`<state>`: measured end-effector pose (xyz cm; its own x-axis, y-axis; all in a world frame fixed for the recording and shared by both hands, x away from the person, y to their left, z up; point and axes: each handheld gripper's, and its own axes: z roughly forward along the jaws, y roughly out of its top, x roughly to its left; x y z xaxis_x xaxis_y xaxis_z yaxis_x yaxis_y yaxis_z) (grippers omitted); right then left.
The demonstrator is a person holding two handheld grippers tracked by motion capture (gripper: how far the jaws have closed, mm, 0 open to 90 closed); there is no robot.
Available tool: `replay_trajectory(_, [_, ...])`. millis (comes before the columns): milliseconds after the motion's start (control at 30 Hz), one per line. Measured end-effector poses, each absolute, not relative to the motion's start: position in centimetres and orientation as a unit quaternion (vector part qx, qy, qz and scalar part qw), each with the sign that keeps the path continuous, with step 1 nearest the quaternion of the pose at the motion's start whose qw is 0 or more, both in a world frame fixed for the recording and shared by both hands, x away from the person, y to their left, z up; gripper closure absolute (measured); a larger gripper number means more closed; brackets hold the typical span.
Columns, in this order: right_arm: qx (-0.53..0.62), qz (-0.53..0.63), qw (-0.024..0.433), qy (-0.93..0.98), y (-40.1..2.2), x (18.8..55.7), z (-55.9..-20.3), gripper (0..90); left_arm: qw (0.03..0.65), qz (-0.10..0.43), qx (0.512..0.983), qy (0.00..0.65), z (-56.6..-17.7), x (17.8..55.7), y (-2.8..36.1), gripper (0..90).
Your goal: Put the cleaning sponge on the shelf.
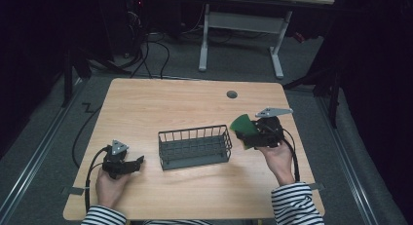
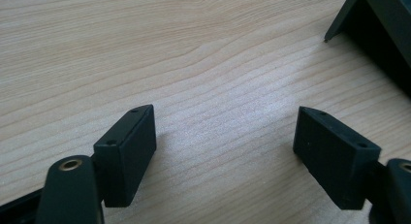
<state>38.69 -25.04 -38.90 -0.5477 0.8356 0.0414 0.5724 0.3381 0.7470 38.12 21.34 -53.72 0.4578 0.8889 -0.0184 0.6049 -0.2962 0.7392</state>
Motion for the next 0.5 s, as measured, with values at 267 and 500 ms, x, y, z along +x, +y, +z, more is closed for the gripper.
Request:
replay_trajectory(267, [0.432,0.369,0.177,0.804,-23.7,38.9,-38.7,26.1,0.35,0.202,0.779,0.479,-53.7,38.1,21.3,23.9])
replay_trajectory(500, [0.416,0.372,0.18,0.81,-22.2,39.1,-38.2,26.0,0.349,0.204,0.779,0.48,-53.7,38.2,21.3,24.8])
